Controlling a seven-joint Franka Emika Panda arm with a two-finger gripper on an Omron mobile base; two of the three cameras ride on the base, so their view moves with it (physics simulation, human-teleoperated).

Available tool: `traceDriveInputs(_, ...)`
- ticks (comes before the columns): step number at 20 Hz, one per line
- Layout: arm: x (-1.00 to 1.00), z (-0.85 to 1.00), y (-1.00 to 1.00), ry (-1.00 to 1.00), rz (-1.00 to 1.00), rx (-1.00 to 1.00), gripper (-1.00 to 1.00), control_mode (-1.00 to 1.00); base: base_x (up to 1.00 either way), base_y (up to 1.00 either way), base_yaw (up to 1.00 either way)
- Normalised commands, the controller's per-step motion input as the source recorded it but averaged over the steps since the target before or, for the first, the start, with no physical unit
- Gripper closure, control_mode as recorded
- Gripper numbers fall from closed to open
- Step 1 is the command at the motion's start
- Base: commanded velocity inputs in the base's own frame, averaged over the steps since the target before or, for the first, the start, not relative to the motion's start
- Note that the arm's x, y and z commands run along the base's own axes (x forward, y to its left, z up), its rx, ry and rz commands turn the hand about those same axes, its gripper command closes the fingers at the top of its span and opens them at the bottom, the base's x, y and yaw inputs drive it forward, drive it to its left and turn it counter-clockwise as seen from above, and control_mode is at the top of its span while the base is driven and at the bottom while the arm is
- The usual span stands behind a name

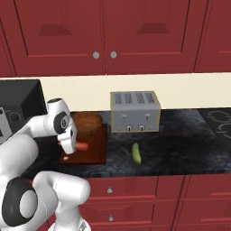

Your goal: Place the two vegetables and bowl onto the tray for setting up a vegetable dip station.

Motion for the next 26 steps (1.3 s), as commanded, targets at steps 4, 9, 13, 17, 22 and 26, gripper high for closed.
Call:
traceDriveInputs(4, 0.09, -0.12, 0.0, 0.0, 0.0, 0.0, 1.0, -1.0, 0.0, 0.0, 0.0)
traceDriveInputs(9, 0.07, -0.1, 0.0, -0.05, 0.0, 0.01, 1.0, -1.0, 0.0, 0.0, 0.0)
traceDriveInputs(13, 0.04, -0.08, 0.0, -0.12, 0.0, 0.02, 1.0, -1.0, 0.0, 0.0, 0.0)
traceDriveInputs(17, 0.08, -0.09, 0.0, -0.12, 0.0, 0.03, 1.0, -1.0, 0.0, 0.0, 0.0)
traceDriveInputs(22, 0.12, -0.11, 0.0, -0.07, 0.0, 0.06, 1.0, -1.0, 0.0, 0.0, 0.0)
traceDriveInputs(26, 0.12, -0.12, 0.0, -0.04, 0.0, 0.08, 1.0, -1.0, 0.0, 0.0, 0.0)
